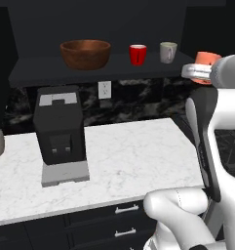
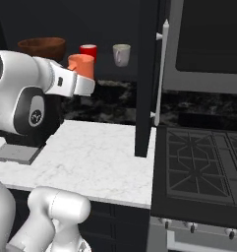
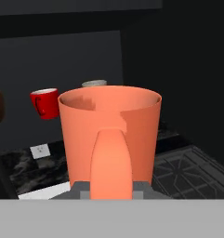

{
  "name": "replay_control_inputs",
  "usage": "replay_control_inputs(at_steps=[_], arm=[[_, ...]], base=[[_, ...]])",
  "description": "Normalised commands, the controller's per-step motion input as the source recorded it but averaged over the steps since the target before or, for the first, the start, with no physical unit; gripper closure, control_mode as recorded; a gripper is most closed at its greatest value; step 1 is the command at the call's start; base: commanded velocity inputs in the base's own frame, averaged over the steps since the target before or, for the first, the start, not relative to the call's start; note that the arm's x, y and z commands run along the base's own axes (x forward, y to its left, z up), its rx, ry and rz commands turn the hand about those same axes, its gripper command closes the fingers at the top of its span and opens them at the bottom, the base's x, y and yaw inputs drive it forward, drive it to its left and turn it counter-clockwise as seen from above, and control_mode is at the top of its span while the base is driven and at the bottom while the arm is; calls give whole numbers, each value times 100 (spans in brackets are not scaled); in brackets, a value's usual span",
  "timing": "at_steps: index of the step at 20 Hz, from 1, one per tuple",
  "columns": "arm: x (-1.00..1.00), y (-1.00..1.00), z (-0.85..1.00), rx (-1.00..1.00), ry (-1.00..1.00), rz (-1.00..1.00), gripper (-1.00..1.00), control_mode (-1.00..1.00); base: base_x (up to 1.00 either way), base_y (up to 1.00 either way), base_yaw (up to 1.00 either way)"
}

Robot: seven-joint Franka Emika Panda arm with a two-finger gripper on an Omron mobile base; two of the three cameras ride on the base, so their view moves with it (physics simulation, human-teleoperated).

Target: Gather all objects into one cabinet and sort the glasses and bowls to opposite sides.

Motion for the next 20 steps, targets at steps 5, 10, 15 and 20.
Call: replay_control_inputs(at_steps=[5, 10, 15, 20], arm=[[6, -13, 4, 0, 0, 0, 100, -100], [0, -42, -7, 0, 0, 0, 100, -100], [4, -26, -14, 0, 0, 0, 100, -100], [20, 4, -3, 0, 0, 0, 100, -100]], base=[[0, 0, 0], [0, 0, 0], [0, 0, 0], [0, 0, 0]])
